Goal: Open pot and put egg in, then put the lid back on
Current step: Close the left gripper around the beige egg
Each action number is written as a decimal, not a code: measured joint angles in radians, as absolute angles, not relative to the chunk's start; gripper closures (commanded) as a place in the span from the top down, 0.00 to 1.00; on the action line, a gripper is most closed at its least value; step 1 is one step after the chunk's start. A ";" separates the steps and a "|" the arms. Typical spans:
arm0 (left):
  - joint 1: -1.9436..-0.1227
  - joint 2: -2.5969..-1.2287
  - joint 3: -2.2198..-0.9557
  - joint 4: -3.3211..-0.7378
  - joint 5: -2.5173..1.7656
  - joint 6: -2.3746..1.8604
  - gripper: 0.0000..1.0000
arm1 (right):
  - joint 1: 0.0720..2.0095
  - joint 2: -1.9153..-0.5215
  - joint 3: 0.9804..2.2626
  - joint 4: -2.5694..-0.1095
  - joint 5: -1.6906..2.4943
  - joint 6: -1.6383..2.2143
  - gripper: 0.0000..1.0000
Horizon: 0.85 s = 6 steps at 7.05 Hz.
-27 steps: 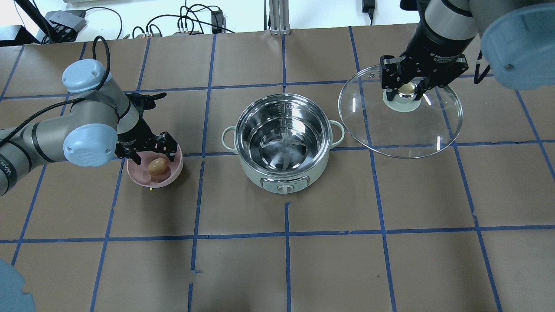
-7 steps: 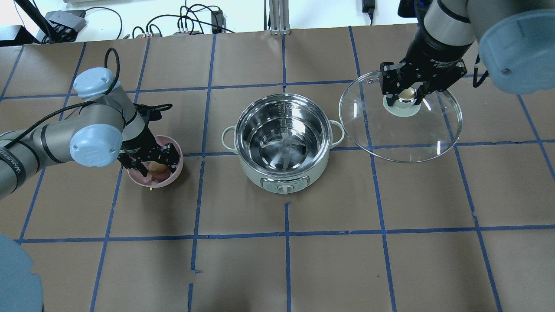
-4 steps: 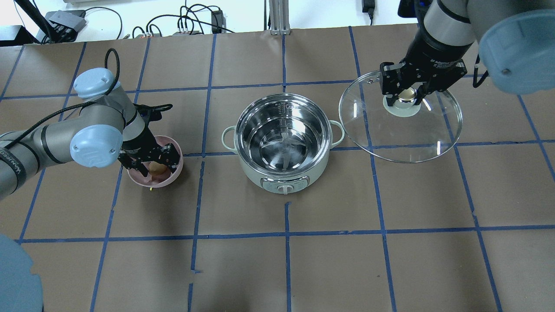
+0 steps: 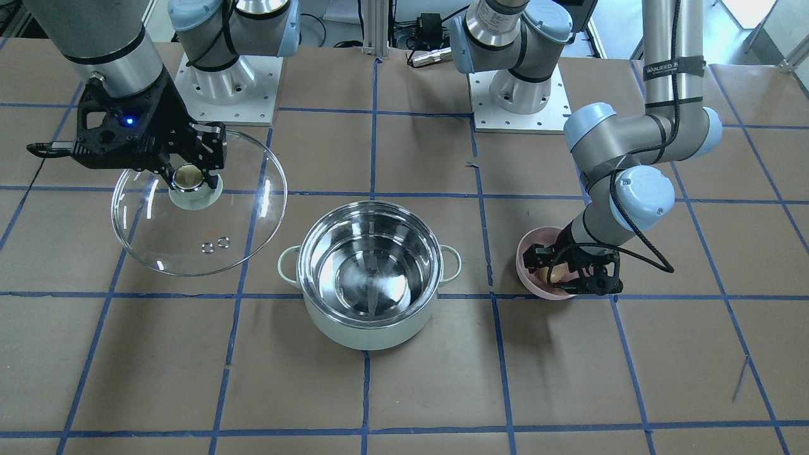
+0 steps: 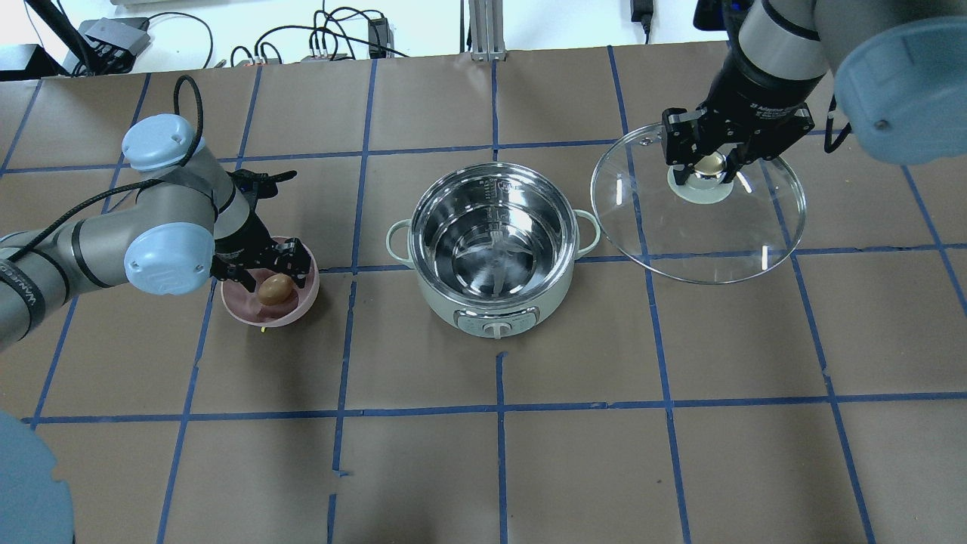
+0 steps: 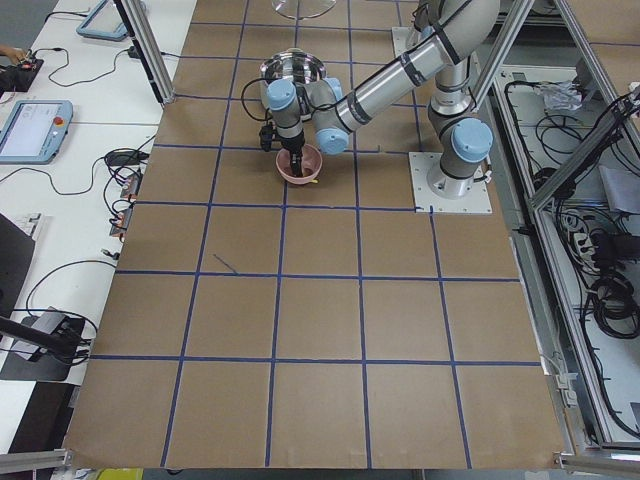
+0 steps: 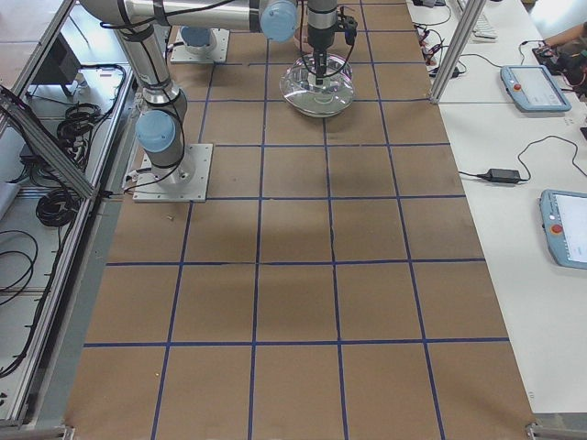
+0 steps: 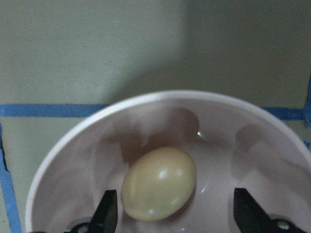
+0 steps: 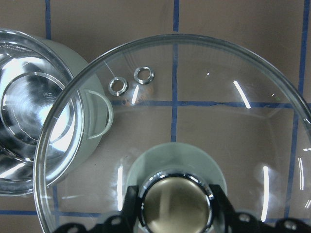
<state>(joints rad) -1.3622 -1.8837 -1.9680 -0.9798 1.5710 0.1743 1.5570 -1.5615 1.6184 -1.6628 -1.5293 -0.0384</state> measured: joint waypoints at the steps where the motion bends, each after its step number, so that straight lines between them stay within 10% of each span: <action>1: -1.362 -1.885 -1.969 -0.975 1.571 0.175 0.86 | 1.557 -1.562 1.618 -1.663 -1.529 -0.038 0.40; 6: -1.362 -1.909 -1.970 -0.972 1.567 0.182 0.85 | 1.557 -1.562 1.618 -1.663 -1.529 -0.038 0.41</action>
